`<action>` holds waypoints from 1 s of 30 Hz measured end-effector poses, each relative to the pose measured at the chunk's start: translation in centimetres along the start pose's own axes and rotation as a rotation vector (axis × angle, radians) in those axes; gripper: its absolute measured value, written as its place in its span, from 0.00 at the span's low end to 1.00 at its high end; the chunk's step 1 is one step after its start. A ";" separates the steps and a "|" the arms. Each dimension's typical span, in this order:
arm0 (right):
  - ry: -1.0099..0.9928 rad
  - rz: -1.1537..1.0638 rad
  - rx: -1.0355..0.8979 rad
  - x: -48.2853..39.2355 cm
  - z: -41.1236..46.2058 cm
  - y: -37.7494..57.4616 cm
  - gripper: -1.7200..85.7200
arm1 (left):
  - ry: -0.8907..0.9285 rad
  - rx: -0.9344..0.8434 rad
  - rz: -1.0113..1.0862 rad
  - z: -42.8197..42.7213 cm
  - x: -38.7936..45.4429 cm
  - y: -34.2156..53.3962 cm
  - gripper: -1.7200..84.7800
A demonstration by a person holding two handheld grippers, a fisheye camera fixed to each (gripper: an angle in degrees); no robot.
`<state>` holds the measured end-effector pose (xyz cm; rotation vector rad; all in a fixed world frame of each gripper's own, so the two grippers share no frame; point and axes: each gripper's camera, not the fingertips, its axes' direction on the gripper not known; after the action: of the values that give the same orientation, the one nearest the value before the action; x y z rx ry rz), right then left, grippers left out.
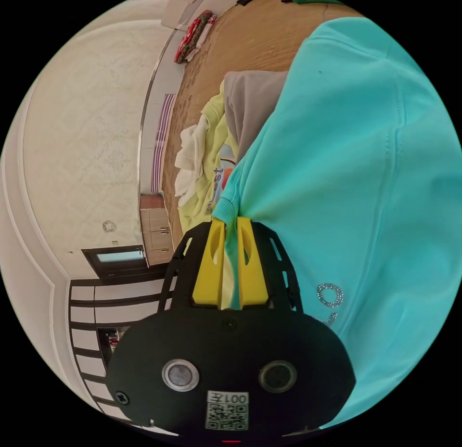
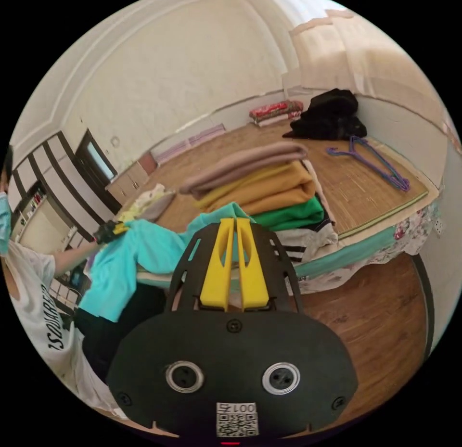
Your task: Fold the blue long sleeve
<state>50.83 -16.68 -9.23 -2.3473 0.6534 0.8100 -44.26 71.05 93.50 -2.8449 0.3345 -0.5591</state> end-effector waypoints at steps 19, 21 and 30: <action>0.185 0.085 -0.304 -13.7 -3.3 -8.5 0.02 | 0.656 -0.085 -0.297 14.8 -14.1 7.7 0.07; 0.151 0.034 -0.337 -16.9 -2.5 -9.0 0.02 | 0.719 -0.062 -0.202 15.4 -15.1 8.8 0.07; -0.118 -0.347 -0.286 -42.6 -1.4 -13.5 0.03 | 0.680 0.089 -0.252 14.6 -21.9 24.5 0.05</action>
<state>29.75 3.06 24.91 -2.5415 0.0749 0.9183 -62.61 56.11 66.42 -2.5373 0.0470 -1.5466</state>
